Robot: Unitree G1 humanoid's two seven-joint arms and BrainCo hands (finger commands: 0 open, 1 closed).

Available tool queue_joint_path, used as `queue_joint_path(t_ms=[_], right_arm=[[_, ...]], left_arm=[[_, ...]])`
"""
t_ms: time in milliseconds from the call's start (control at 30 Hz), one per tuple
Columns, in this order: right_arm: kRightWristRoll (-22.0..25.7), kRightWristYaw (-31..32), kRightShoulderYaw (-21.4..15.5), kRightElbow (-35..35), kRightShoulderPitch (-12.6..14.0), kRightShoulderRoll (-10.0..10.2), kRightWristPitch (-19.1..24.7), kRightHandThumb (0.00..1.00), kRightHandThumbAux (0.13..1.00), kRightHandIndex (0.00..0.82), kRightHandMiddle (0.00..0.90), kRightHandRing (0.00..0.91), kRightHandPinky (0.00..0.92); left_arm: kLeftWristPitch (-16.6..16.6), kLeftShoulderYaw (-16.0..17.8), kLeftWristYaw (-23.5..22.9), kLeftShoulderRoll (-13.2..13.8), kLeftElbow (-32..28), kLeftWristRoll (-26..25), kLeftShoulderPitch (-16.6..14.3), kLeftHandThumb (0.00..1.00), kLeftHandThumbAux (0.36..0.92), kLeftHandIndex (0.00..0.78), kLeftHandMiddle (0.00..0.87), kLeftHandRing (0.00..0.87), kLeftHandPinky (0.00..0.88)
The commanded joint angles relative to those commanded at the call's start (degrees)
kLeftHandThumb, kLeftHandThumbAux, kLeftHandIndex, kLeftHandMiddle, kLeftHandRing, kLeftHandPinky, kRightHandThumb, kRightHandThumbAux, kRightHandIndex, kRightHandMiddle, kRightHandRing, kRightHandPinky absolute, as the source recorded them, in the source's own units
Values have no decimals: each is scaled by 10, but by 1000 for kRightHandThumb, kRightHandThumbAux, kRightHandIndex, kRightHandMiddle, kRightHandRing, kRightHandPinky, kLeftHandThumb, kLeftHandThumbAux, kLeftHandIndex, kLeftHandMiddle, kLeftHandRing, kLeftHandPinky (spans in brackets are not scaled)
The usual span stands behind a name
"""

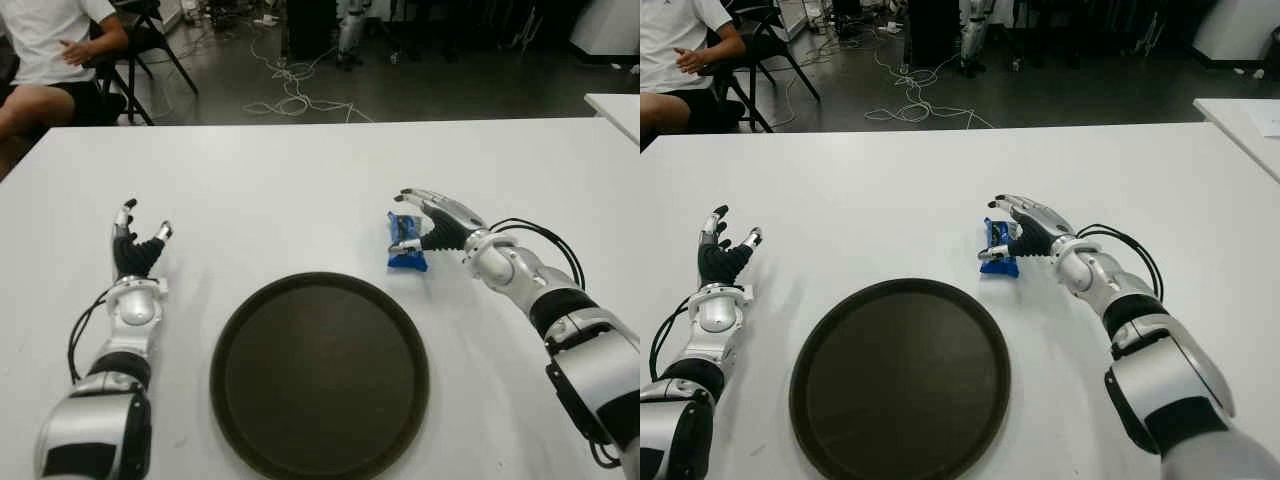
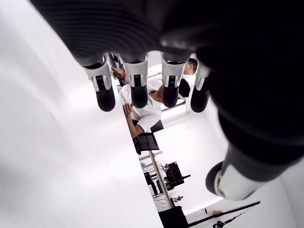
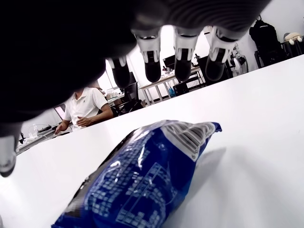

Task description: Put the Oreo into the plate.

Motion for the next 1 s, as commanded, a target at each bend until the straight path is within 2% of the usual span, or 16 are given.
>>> queue_joint_path(t_ms=[367, 667, 1000], right_arm=[[3, -2, -1, 1, 1, 4, 13, 0, 416, 0, 0, 0, 0], [-1, -3, 5, 2, 4, 7, 24, 0, 417, 0, 0, 0, 0], [12, 12, -3, 9, 11, 12, 20, 0, 421, 0, 0, 0, 0]], left_arm=[[2, 0, -5, 1, 0, -1, 0, 0, 741, 42, 60, 36, 25], [6, 1, -7, 2, 1, -2, -1, 0, 706, 39, 49, 25, 14], [3, 0, -3, 2, -2, 0, 2, 0, 717, 35, 39, 20, 13]])
